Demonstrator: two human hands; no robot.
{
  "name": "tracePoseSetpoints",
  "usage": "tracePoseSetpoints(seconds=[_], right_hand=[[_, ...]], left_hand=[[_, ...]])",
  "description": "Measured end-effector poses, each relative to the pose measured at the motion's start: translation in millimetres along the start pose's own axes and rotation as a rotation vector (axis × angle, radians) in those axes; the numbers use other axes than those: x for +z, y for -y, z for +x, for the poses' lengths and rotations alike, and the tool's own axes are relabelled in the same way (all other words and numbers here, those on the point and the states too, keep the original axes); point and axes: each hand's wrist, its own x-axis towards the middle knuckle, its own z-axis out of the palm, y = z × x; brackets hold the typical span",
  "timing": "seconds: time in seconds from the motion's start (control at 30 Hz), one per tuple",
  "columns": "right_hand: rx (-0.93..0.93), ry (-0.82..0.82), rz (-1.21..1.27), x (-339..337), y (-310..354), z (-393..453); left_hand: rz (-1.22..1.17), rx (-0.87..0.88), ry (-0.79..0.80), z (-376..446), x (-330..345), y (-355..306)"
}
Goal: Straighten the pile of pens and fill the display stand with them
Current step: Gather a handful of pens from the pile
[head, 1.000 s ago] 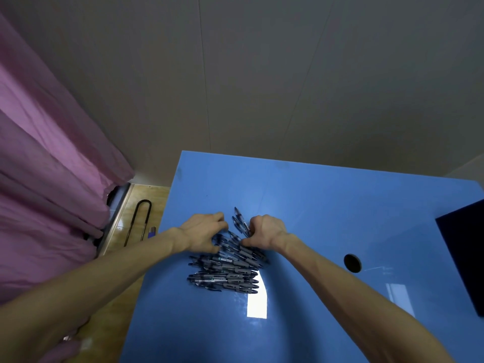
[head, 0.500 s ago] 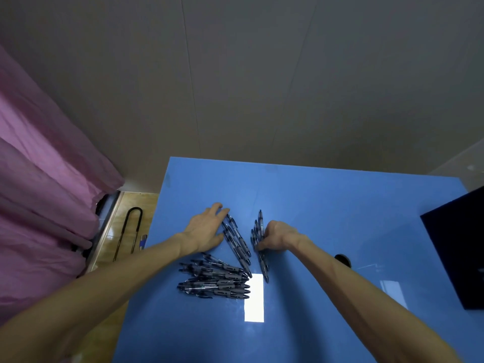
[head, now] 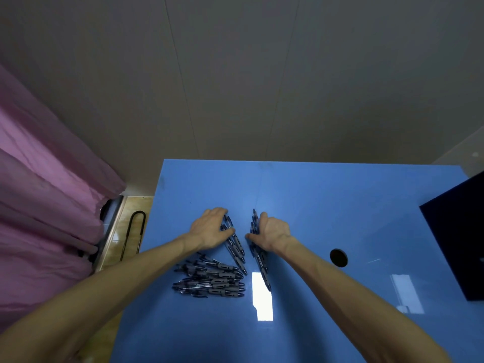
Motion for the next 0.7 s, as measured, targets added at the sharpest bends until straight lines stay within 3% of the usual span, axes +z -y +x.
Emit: tracePoseSetpoints(seconds=[0.2,0.7], right_hand=[[-0.176,-0.015,-0.152,9,-11,-12],[-0.326,0.135,-0.283,13,-35,-42]], left_hand=[[-0.026,0.001,-0.042,-6,6,-3],[0.055,-0.03,-0.008,-11,17,-26]])
